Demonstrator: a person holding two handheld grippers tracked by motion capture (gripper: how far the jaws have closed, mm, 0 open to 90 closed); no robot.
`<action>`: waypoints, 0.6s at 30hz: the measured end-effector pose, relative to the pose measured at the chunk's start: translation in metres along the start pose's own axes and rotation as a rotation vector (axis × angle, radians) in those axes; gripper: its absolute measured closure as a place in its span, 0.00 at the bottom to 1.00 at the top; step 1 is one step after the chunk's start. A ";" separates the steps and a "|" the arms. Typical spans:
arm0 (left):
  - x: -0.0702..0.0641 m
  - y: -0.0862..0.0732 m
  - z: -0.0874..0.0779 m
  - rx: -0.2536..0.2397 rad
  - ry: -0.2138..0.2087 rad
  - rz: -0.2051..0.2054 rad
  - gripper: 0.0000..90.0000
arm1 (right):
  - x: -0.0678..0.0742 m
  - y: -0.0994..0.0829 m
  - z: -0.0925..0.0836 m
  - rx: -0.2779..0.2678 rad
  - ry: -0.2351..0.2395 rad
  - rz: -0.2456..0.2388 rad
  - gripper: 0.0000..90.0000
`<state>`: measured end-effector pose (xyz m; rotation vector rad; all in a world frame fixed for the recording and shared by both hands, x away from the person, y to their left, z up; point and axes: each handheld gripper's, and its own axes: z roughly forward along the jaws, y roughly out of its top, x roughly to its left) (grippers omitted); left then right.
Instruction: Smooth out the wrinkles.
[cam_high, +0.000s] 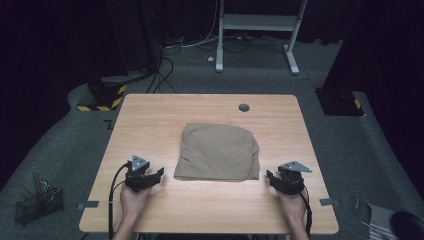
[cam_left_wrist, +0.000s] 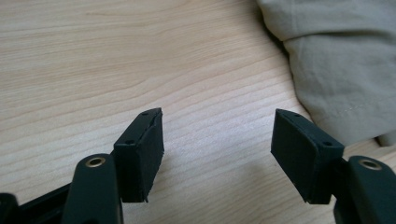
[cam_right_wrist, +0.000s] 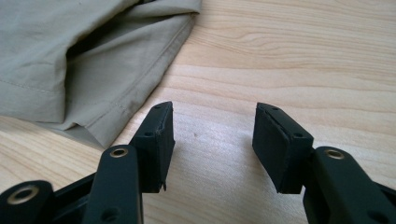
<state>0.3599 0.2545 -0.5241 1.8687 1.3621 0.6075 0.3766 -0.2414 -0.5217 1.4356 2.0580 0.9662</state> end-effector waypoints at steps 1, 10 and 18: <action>0.000 -0.001 0.000 0.001 0.001 -0.003 0.38 | -0.001 0.000 0.000 0.002 0.001 0.001 0.53; 0.002 -0.004 -0.001 0.002 0.015 -0.004 0.38 | -0.001 -0.002 -0.002 0.019 -0.015 -0.005 0.51; 0.002 -0.004 0.000 0.023 0.030 -0.007 0.38 | -0.001 -0.002 -0.001 0.029 -0.033 -0.028 0.46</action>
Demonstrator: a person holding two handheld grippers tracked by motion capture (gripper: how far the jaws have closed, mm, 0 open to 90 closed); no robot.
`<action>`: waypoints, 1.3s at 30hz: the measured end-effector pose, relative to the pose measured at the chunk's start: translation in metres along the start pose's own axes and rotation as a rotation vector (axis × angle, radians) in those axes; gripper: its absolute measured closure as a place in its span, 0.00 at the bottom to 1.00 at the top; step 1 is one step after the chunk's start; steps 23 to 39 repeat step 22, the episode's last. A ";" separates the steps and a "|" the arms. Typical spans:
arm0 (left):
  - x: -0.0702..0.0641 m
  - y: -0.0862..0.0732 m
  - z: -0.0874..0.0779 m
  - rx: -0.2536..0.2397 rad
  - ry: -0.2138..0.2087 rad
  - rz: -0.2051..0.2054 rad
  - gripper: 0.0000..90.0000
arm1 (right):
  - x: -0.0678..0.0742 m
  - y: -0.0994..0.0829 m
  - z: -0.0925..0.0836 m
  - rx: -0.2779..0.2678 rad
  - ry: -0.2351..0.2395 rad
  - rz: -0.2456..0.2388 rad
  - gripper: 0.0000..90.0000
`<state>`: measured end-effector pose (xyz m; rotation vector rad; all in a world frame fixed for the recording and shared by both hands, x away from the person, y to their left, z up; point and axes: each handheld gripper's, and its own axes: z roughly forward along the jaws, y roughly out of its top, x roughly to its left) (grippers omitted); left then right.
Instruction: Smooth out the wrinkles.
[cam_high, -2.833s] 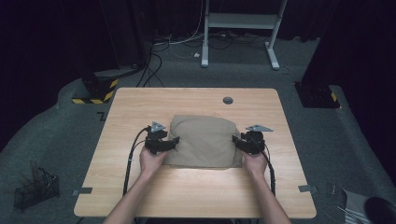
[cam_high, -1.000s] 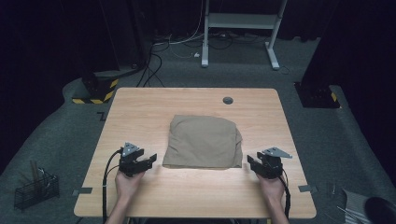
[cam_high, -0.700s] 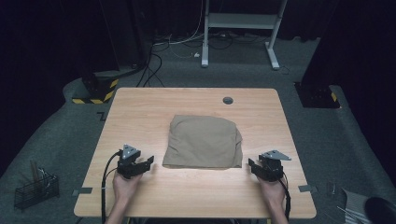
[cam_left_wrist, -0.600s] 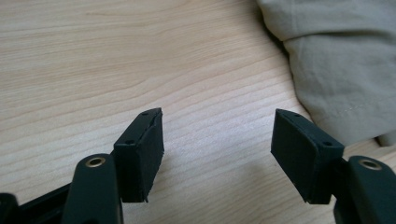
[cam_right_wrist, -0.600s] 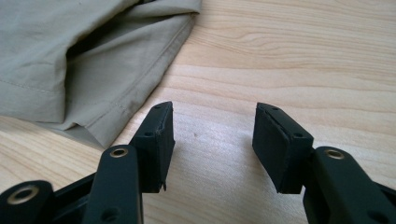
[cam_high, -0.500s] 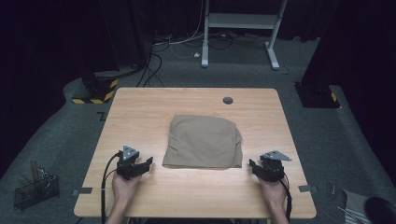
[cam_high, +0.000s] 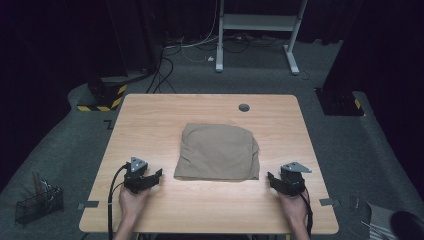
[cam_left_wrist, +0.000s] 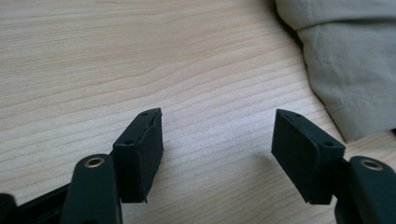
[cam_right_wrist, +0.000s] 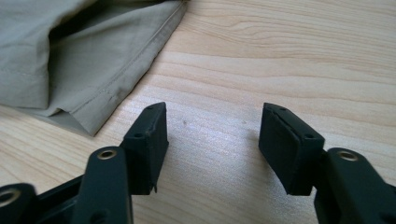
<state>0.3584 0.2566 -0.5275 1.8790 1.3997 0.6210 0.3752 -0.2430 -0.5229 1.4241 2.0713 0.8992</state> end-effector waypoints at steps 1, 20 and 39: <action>0.000 0.000 0.000 0.007 0.001 0.000 0.38 | 0.000 0.000 0.000 0.002 0.000 -0.002 0.45; -0.003 0.001 0.002 0.031 0.026 0.022 0.31 | -0.001 0.001 0.001 0.008 -0.002 -0.001 0.37; -0.003 0.001 0.002 0.030 0.026 0.021 0.31 | -0.001 0.001 0.001 0.008 -0.001 -0.001 0.37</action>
